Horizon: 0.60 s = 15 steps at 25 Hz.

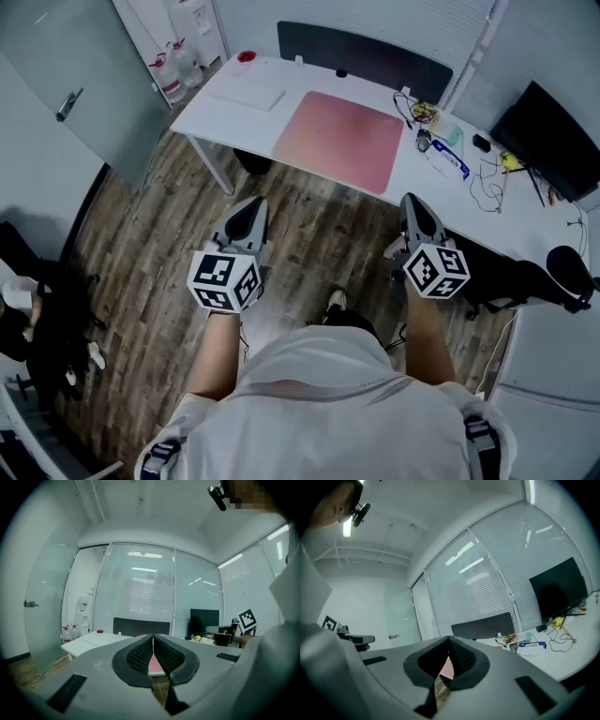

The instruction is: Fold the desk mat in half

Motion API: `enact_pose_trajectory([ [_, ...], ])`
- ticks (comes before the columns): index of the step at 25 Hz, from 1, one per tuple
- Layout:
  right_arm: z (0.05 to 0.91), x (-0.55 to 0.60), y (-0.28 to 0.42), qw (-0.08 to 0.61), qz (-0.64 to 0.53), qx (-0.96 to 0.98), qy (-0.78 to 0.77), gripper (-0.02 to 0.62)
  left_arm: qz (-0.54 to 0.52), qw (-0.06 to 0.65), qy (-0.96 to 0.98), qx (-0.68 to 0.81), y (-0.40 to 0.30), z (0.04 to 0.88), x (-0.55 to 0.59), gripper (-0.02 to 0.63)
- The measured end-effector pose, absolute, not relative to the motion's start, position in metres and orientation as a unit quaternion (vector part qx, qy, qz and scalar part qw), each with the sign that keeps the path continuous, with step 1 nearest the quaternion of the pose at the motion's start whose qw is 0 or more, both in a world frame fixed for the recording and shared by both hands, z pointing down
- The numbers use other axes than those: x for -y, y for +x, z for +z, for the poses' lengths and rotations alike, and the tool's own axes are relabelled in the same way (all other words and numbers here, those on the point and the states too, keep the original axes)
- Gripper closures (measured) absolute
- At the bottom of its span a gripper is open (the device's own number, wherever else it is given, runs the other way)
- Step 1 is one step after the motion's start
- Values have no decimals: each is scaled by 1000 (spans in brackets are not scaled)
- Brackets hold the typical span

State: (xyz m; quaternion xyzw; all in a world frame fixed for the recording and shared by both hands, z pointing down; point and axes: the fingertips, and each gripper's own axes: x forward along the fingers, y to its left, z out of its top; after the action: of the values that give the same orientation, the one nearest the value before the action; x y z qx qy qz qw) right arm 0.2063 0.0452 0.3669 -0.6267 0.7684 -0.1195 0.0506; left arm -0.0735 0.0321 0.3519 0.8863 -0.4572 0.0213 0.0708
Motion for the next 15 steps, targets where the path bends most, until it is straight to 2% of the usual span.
enact_pose_trajectory([
  [8,376,33,284,44,-137,-768,-624,545,32,73,887,455,9,350,49,589],
  [15,409,64,329,34,-177,-746,-641,545,49,104,895,430,65,377,96,589],
])
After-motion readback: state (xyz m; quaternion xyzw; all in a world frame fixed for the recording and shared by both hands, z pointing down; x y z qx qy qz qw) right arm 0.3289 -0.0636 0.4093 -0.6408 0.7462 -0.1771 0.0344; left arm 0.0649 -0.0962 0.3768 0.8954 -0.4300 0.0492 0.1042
